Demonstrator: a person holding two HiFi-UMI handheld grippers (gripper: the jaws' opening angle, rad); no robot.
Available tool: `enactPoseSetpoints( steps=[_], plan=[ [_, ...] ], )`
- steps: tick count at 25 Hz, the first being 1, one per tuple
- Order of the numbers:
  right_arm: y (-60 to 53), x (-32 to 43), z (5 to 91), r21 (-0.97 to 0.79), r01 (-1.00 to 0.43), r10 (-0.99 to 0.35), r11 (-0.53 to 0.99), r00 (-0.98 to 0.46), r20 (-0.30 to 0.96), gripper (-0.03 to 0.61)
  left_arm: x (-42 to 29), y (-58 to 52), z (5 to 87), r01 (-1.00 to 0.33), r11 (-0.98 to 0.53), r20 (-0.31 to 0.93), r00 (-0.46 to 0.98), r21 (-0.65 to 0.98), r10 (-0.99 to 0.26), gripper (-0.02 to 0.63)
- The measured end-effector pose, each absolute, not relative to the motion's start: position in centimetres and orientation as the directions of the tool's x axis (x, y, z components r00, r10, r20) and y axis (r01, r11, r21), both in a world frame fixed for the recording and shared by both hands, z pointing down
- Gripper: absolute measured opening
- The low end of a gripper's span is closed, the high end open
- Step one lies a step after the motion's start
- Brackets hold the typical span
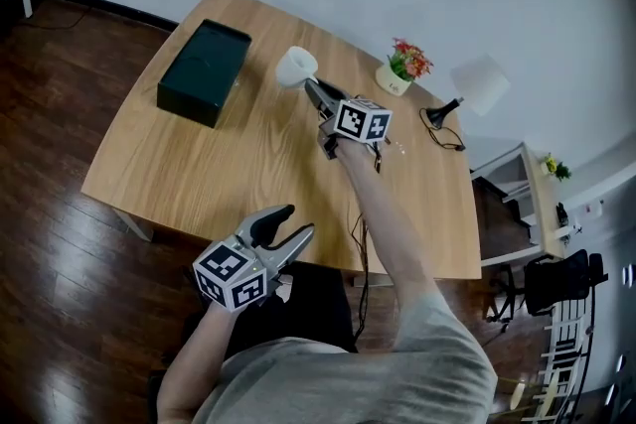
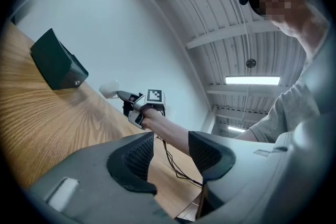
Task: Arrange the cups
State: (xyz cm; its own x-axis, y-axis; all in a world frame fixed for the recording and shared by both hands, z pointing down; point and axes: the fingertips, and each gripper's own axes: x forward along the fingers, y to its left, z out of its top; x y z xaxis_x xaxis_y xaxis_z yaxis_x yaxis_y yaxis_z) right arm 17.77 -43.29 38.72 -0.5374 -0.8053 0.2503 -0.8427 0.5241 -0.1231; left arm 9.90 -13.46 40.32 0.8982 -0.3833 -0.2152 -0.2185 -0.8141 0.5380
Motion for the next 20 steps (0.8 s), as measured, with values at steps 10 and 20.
enactPoseSetpoints(
  steps=[10,20],
  plan=[
    [-48.3,4.1,37.0,0.004,-0.713,-0.683,0.701,-0.669,0.292,0.065,9.9,-13.7,40.5,-0.201,-0.797,-0.233,0.891,0.57,-0.391,0.193],
    [-52.8,-1.1,38.5,0.084,-0.695,-0.674,0.714,-0.65,0.353,0.066,9.2,-14.2,40.3,-0.171,-0.775,-0.259,0.88,0.609,-0.398,0.193]
  ],
)
